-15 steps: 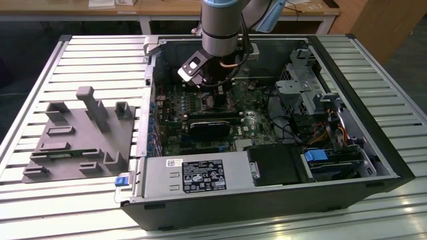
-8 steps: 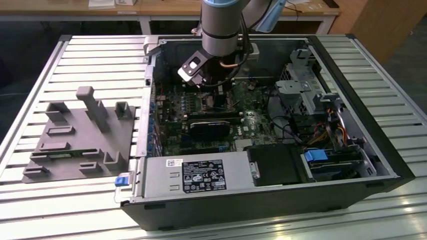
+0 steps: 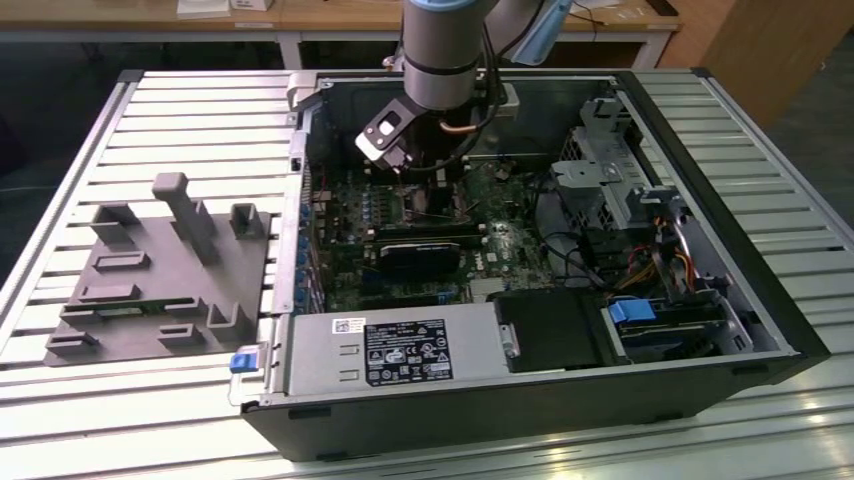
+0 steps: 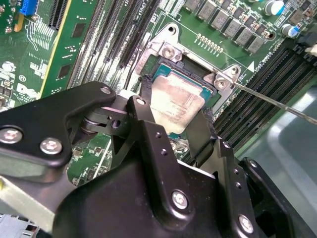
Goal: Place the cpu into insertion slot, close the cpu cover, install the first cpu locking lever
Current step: 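Place the cpu into insertion slot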
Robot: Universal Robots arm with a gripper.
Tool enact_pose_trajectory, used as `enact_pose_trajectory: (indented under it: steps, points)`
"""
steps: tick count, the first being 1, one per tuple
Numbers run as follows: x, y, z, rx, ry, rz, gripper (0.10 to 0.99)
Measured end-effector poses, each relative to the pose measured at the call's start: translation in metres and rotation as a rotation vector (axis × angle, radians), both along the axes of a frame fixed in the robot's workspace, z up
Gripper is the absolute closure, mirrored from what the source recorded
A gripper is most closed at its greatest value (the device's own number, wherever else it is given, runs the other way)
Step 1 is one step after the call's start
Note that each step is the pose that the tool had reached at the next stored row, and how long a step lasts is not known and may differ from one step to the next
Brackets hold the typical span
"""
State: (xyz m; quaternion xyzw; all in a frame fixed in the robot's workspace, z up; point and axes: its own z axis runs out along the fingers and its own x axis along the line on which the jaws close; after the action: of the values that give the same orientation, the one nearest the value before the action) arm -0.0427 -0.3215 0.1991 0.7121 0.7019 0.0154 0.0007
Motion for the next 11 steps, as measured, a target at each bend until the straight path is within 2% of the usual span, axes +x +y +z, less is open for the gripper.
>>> enact_pose_trajectory:
  steps: [2,11]
  points:
    - [0.0,0.0,0.0,0.01,0.0001,0.0,0.557]
    - [0.0,-0.0002,-0.0032,0.009,0.0002,-0.002,0.557]
